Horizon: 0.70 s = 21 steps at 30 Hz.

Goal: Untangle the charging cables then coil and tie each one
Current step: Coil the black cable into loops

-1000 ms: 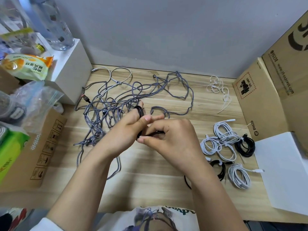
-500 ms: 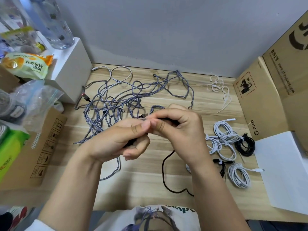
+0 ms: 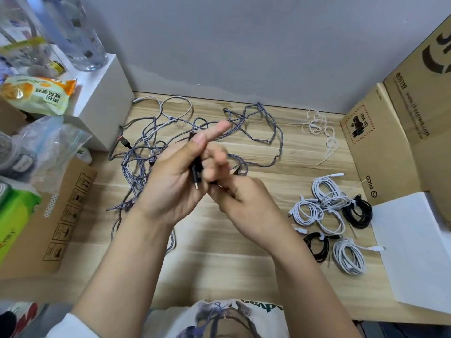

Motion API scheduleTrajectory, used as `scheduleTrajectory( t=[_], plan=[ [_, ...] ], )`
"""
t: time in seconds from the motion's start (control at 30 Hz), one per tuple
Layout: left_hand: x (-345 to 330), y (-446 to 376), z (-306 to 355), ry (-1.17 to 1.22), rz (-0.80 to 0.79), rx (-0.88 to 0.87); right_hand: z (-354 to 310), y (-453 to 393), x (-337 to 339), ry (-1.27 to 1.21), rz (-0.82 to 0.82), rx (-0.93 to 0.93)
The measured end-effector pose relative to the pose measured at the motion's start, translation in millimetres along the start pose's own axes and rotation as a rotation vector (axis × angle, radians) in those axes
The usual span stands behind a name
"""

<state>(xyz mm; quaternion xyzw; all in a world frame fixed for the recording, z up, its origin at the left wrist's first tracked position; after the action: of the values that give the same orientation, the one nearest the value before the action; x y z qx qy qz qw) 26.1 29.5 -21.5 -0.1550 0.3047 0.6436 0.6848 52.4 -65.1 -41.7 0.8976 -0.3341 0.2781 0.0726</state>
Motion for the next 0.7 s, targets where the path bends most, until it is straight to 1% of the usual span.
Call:
scheduleTrajectory(
  t=[0.07,0.1,0.17,0.27,0.33,0.4,0.47,0.57,0.63,0.7],
  plan=[
    [-1.4,-5.3,-2.5,-0.071,0.11,-0.002,-3.0,2.7,3.2,0.185,-0.027,0.022],
    [0.1,-8.2,-5.3,-0.097,0.142,0.02,-4.5,4.3,5.4,0.225,-0.028,0.026],
    [1.4,-10.9,-11.6,-0.181,0.153,0.077,-6.8,7.0,8.5,0.264,-0.03,0.011],
    [6.7,-9.9,-20.7,-0.488,0.175,0.147,-14.6,10.2,15.1,0.297,0.024,0.007],
    [12.5,-9.1,-22.6,-0.67,0.253,0.167,-20.0,11.7,20.1,0.323,0.068,0.014],
    [9.8,-7.2,-23.8,-0.768,0.288,0.234,-23.3,14.2,25.2,0.323,0.106,-0.006],
    [2.1,-3.3,-26.1,-0.764,0.217,0.313,-24.1,15.4,28.1,0.279,0.141,-0.014],
    [0.7,-0.1,-32.7,-0.608,0.091,0.4,-21.5,15.7,32.2,0.186,0.222,0.004],
    [0.1,1.1,-35.1,-0.47,-0.03,0.449,-21.2,15.4,33.2,0.098,0.265,0.025],
    [-1.7,3.1,-32.3,-0.362,-0.187,0.467,-23.2,15.8,36.3,-0.022,0.302,0.042]
  ],
)
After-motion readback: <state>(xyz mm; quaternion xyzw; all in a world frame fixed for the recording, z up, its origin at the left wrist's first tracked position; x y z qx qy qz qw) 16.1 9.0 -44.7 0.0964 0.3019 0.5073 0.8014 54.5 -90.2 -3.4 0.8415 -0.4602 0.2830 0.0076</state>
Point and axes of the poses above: each hand's wrist, its own y-axis away from the middle knuckle, its own x-axis out of the back of the hand, z = x × y, the point moved 5 cm from there along -y, towards the middle knuckle, and after that the axes turned 12 degrees about x, right-handed, at the moved point
